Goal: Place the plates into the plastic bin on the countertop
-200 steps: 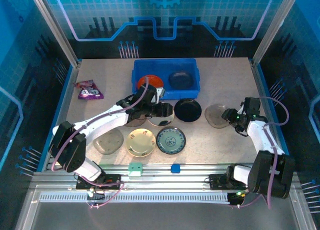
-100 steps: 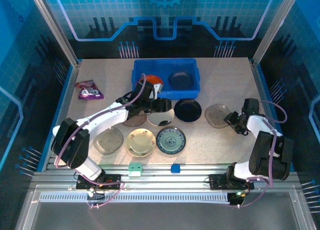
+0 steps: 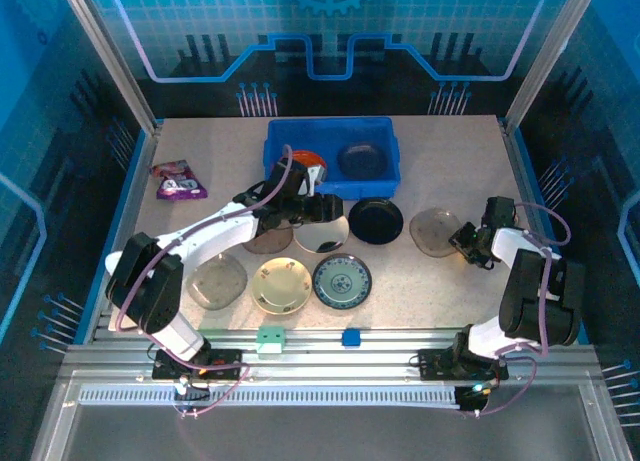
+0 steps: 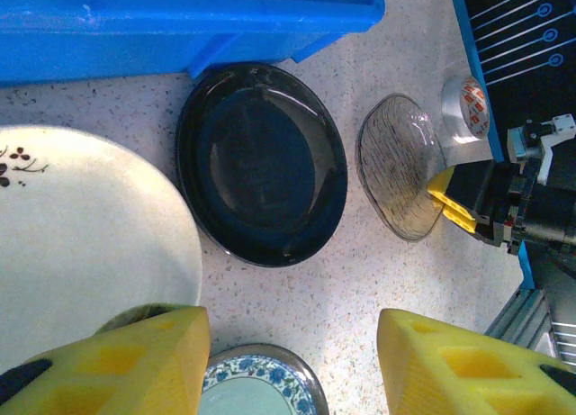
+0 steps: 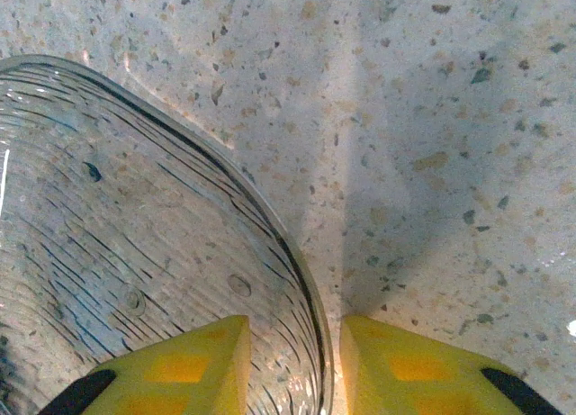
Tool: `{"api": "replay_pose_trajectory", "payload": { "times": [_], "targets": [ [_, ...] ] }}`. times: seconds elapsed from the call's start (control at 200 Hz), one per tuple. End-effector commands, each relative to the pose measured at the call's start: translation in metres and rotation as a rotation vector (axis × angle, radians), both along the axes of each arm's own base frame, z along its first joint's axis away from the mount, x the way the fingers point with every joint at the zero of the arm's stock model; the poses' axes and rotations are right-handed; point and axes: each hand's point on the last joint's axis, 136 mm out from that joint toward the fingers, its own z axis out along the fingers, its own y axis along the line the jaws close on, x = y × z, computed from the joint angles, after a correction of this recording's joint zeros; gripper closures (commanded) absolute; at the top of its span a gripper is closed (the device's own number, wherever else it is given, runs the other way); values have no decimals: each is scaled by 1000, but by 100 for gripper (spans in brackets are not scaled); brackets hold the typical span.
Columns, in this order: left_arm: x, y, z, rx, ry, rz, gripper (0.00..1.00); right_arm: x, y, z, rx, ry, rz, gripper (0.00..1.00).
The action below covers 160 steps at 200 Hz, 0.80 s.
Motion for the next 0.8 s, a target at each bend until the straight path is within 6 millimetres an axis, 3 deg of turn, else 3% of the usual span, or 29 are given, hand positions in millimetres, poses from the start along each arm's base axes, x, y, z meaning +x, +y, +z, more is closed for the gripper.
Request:
{"api": "replay_pose_trajectory", "payload": {
  "times": [0.0, 0.265, 0.58, 0.675, 0.795],
  "targets": [
    [9, -8, 10, -32, -15, -20, 47, 3, -4, 0, 11, -10, -19, 73],
    [16, -13, 9, -27, -15, -36, 47, 3, -6, 0, 6, -12, -26, 77],
    [18, -14, 9, -25, -17, -37, 47, -2, -14, 5, -34, -11, -60, 100],
    [19, -13, 11, -23, -21, -37, 47, -4, -21, 17, -73, -40, -91, 100],
    [21, -12, 13, -18, -29, -35, 47, -5, -27, 46, -125, -109, -118, 100]
  ]
}}
